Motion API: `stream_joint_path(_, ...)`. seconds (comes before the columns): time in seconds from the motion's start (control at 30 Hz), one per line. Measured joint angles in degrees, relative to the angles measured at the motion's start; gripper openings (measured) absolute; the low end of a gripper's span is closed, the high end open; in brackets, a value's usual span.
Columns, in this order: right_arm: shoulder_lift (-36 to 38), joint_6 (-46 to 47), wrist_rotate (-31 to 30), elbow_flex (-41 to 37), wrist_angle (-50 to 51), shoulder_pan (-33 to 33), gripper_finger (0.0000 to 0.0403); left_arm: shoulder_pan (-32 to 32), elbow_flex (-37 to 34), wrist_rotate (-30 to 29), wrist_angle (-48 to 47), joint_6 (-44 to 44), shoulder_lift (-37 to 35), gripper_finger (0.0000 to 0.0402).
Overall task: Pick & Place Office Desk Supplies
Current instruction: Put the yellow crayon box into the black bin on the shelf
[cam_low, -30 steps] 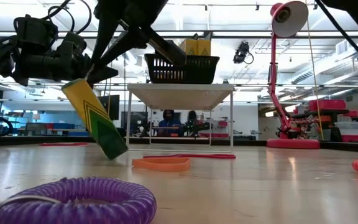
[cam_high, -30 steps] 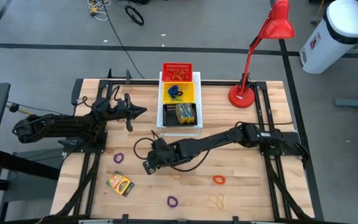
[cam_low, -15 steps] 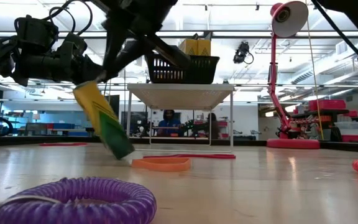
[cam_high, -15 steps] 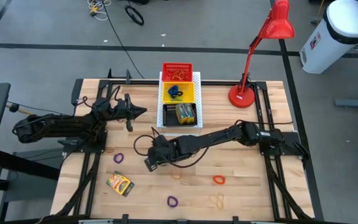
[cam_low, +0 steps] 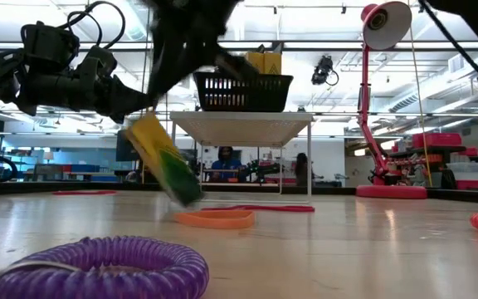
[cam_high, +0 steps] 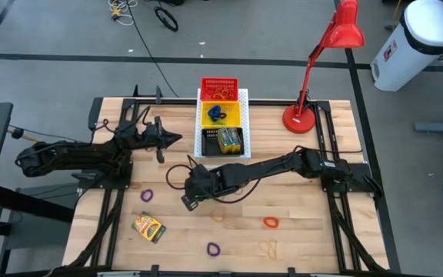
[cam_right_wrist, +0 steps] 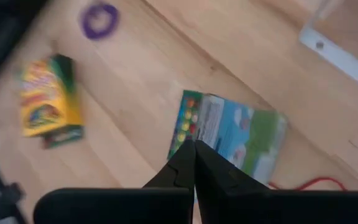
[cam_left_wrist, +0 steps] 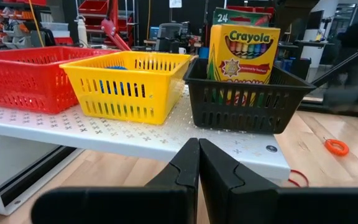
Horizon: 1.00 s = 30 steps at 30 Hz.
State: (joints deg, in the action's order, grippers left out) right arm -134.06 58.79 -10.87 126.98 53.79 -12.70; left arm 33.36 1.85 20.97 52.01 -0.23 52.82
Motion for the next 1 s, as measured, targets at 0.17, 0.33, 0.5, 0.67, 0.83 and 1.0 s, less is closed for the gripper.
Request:
stream_joint_path(0.17,5.4,-1.8,-3.8,0.0,-0.6,0.2,0.0003,0.0,0.0,0.0,-0.6,0.0,0.0,0.0013)
stream_joint_path(0.33,11.3,-4.2,-7.9,0.0,1.2,0.9,0.0002,0.0,0.0,0.0,-0.5,0.3,0.0,0.0013)
stream_joint_path(0.5,16.5,-6.7,-11.6,0.0,2.1,2.6,0.0001,0.0,0.0,0.0,-0.5,0.6,0.0,0.0013)
stream_joint_path(0.67,20.8,-8.6,-14.6,0.0,2.2,4.3,0.0001,0.0,0.0,0.0,-1.1,0.9,0.0,0.0013)
stream_joint_path(0.83,23.1,-9.2,-16.4,0.1,3.1,5.9,0.0001,0.0,0.0,0.0,-1.4,1.0,0.0,0.0013)
stream_joint_path(1.0,23.5,-7.9,-16.6,0.1,6.0,6.9,0.0000,0.0,0.0,0.0,-1.8,1.1,0.0,0.0013)
